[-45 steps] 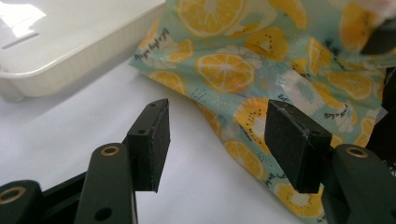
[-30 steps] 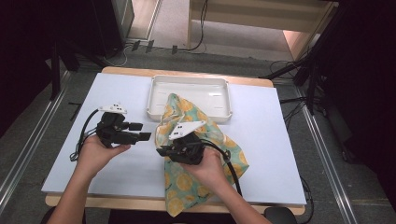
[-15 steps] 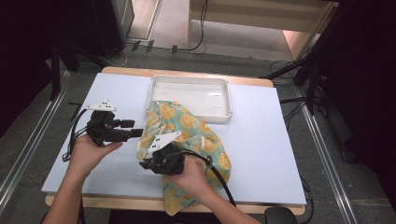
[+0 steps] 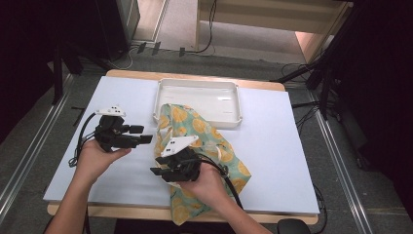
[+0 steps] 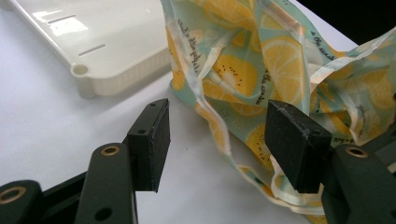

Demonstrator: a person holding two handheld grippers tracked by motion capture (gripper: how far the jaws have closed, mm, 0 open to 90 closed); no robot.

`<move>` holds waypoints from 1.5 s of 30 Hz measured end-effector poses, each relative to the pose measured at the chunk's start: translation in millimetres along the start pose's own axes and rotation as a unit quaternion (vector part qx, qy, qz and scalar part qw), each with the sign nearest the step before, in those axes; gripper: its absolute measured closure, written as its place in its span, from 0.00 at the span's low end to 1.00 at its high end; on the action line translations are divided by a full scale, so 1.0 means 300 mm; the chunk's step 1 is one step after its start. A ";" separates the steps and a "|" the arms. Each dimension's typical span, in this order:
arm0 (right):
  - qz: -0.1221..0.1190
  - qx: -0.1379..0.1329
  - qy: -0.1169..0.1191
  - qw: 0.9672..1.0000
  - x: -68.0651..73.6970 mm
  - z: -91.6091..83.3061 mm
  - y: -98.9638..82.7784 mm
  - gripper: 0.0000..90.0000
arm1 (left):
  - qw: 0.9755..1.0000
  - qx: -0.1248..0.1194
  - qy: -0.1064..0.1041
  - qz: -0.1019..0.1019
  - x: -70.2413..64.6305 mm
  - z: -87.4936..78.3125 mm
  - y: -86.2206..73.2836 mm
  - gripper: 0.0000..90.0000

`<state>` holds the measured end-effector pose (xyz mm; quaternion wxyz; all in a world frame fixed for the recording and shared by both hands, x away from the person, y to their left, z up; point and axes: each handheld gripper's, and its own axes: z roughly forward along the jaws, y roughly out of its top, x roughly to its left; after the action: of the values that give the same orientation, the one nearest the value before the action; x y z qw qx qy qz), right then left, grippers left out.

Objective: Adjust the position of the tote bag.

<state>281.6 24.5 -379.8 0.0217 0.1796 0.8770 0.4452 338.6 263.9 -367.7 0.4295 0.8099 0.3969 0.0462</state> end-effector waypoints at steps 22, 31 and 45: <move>0.025 -0.036 -0.070 0.997 -0.109 -0.258 0.005 0.72 | 1.000 0.012 -0.017 0.011 -0.025 0.019 0.001 0.46; 0.038 -0.028 -0.102 0.994 -0.174 -0.308 -0.037 0.72 | 1.000 0.010 -0.029 0.007 -0.011 0.037 -0.005 0.46; 0.054 0.001 -0.096 0.994 -0.229 -0.280 -0.099 0.77 | 0.999 0.013 -0.029 0.016 -0.010 0.057 -0.004 0.46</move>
<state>320.6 -79.4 -361.0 0.0814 0.2687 0.8603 0.4256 343.0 251.1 -378.6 0.4297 0.8226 0.3716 0.0244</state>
